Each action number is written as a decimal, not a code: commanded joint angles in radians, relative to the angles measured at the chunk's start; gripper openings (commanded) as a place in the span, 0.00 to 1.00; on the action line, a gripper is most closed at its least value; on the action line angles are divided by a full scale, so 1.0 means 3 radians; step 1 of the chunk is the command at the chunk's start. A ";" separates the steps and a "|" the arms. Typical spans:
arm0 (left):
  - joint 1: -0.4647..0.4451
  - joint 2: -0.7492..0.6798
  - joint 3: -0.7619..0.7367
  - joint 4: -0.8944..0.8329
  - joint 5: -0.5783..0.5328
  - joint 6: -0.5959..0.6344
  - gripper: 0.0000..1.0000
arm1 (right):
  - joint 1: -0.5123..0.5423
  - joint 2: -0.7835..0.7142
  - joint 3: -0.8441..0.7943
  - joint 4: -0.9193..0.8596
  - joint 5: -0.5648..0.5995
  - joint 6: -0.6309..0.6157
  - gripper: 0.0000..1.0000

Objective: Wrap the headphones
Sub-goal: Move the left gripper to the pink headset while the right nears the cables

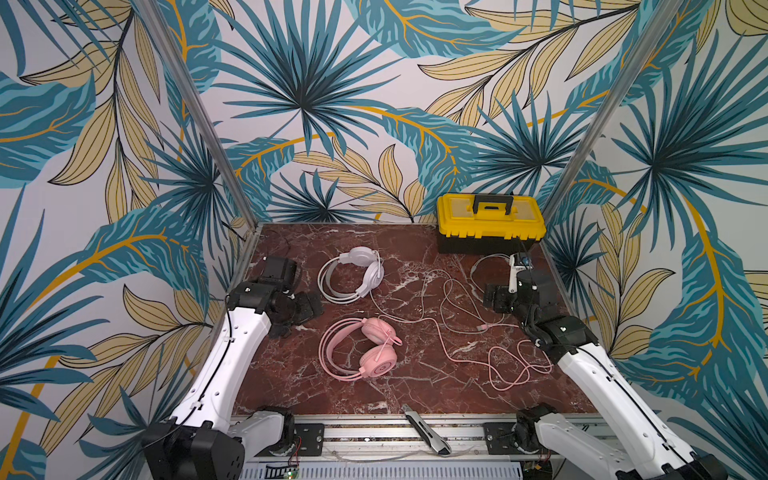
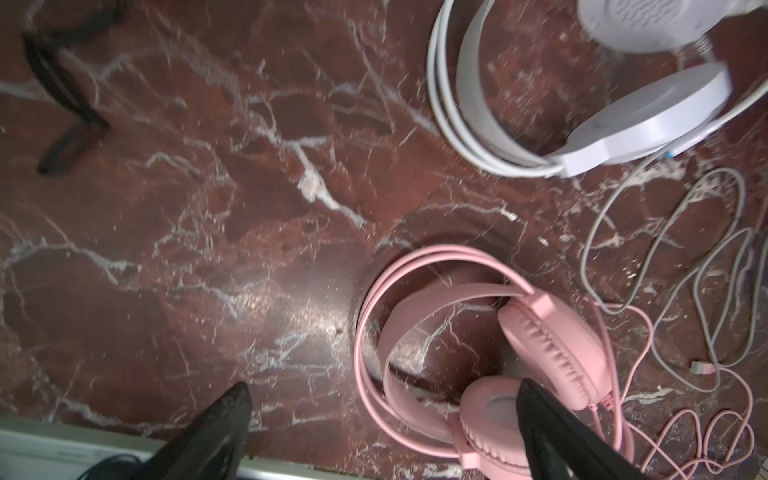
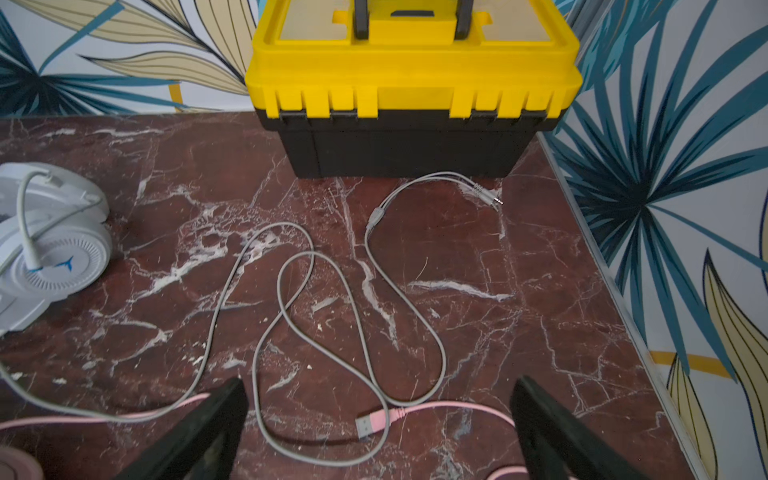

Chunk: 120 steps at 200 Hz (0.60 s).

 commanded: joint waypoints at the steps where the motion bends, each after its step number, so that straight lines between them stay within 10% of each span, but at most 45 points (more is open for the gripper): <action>1: -0.0091 -0.0041 -0.0048 -0.0431 0.0210 -0.0110 1.00 | 0.0091 -0.0053 0.0042 -0.0299 -0.0009 0.0087 1.00; 120: -0.0567 0.0488 -0.0617 0.0013 0.0428 -0.0139 1.00 | 0.0304 0.0116 -0.0118 -0.0066 -0.0820 0.0188 1.00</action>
